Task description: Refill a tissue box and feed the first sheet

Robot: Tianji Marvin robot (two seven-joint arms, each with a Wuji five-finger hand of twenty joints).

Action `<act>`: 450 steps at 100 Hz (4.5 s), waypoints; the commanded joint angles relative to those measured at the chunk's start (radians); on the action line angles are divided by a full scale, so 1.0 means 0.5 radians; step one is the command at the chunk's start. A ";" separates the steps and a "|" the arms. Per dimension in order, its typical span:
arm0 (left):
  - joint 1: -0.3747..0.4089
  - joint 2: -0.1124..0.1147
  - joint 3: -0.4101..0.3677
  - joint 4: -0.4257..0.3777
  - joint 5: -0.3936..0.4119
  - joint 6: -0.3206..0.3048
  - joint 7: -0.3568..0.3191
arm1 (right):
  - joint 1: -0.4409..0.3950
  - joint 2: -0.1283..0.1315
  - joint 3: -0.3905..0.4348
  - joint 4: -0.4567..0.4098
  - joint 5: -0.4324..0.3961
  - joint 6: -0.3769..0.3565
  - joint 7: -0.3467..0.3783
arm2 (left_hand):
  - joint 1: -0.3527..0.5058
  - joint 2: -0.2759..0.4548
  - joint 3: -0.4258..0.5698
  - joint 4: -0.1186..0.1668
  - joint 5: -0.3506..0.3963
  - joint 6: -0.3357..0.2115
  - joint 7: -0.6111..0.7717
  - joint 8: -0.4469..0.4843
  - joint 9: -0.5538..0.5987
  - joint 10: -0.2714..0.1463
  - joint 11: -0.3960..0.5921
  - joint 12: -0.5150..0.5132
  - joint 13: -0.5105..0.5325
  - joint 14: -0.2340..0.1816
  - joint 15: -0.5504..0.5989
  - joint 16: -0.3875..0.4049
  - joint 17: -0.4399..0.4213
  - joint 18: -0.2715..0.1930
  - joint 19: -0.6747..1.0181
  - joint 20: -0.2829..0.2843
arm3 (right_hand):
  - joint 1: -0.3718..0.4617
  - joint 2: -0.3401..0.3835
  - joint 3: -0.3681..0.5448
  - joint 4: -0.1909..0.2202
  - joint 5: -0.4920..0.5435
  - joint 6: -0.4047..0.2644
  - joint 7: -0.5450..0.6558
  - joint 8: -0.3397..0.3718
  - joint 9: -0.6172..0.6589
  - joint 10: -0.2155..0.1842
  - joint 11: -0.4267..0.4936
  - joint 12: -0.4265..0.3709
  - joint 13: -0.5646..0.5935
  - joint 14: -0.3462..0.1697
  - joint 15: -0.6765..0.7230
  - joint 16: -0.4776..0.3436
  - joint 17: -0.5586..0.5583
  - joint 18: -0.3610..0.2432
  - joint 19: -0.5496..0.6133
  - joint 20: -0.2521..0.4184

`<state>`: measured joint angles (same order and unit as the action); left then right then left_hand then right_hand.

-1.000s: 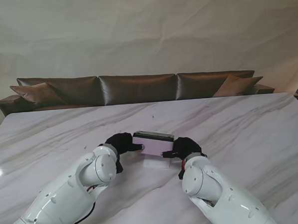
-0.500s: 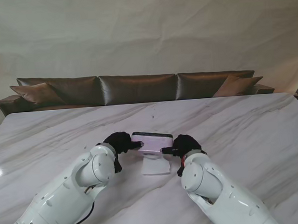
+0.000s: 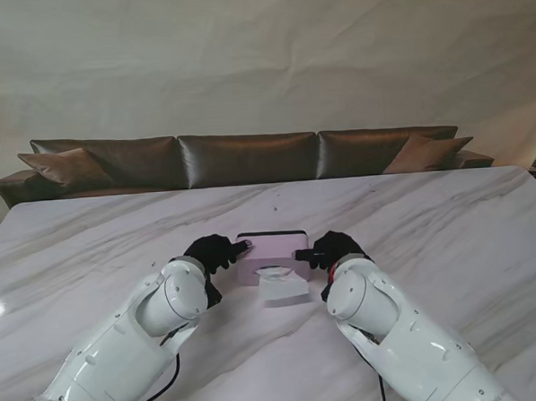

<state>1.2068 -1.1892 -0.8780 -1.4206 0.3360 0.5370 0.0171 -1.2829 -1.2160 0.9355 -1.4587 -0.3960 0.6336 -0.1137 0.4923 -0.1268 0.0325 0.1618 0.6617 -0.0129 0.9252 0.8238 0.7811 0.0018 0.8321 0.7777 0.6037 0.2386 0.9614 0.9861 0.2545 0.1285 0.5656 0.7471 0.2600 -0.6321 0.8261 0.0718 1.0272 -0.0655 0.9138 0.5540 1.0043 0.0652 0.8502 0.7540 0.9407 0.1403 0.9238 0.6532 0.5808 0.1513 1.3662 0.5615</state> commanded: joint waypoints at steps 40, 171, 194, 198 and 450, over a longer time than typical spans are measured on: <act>0.171 0.107 -0.137 -0.202 0.270 0.027 -0.241 | -0.157 0.106 0.126 -0.166 -0.130 -0.046 0.216 | -0.212 -0.083 0.042 -0.071 -0.565 0.019 -0.389 -0.233 -0.591 -0.033 -0.215 -0.088 -0.403 -0.021 -0.257 -0.104 -0.242 -0.064 1.445 0.059 | -0.211 -0.110 0.124 0.132 -1.078 0.150 -0.380 0.080 -0.560 -0.049 0.076 0.074 -0.302 -0.009 -0.011 0.040 -0.176 -0.136 -0.099 -0.026; -0.078 0.071 0.212 0.098 0.226 -0.240 -0.261 | 0.060 0.028 -0.164 0.181 0.011 -0.207 0.138 | 0.175 -0.358 0.152 0.073 -0.628 -0.082 -0.260 -0.346 -0.560 -0.206 -0.212 -0.266 -0.377 -0.093 -0.299 -0.163 -0.172 -0.209 1.506 0.155 | 0.008 -0.187 0.038 0.140 -0.989 0.123 -0.153 0.025 -0.456 -0.115 0.207 0.078 -0.166 -0.022 0.061 0.051 -0.084 -0.119 -0.046 0.019; -0.030 0.034 0.171 0.065 0.209 -0.258 -0.120 | -0.009 0.001 -0.135 0.107 0.006 -0.230 0.014 | 0.253 -0.223 0.101 0.044 -0.221 -0.241 -0.056 -0.210 -0.158 -0.210 -0.145 -0.205 -0.143 -0.121 -0.199 -0.153 0.000 -0.203 1.596 0.136 | 0.014 -0.147 0.051 0.116 -0.618 -0.050 -0.017 0.074 -0.131 -0.151 0.260 0.121 0.046 -0.010 0.083 0.033 0.067 -0.091 0.041 0.024; -0.018 0.025 0.159 0.058 0.205 -0.259 -0.087 | -0.024 -0.004 -0.126 0.093 0.005 -0.232 -0.011 | 0.263 -0.232 0.111 0.049 -0.155 -0.264 -0.019 -0.192 -0.092 -0.201 -0.130 -0.198 -0.109 -0.073 -0.173 -0.144 0.032 -0.194 1.615 0.135 | 0.012 -0.145 0.054 0.113 -0.546 -0.072 0.003 0.083 -0.066 -0.153 0.266 0.129 0.087 -0.008 0.091 0.031 0.097 -0.083 0.062 0.025; 0.778 0.122 -0.457 -0.423 0.907 -0.944 0.444 | -0.902 0.222 0.608 -0.579 -1.073 -0.920 -0.147 | -0.340 -0.225 0.168 -0.065 -0.460 -0.132 -1.500 -1.327 -0.989 -0.237 -1.134 -1.093 -0.887 -0.331 -1.427 -1.372 -0.643 0.263 0.076 -0.773 | -0.635 0.112 0.147 0.009 -1.295 -0.147 -0.750 -0.400 -1.044 -0.174 -0.814 -0.888 -0.903 -0.204 -1.196 -0.795 -0.651 -0.174 -0.996 -0.514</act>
<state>1.5732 -1.1313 -1.1068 -1.6230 0.7855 0.0682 0.2459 -1.7137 -1.1086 1.2374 -1.7425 -0.9218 0.1780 -0.1932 0.3298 -0.2233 0.1028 0.1502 0.4201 -0.1013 0.1685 0.1680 0.2640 -0.1290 0.2439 0.2207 0.1328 0.0674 0.2405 0.2927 -0.0467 0.2253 0.5646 0.3434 -0.0551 -0.5515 0.8856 0.0844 0.4049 -0.1394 0.5303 0.3638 0.4992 0.0024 0.4213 0.3246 0.4793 0.0688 0.3174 0.2688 0.2524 0.1011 0.8481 0.3178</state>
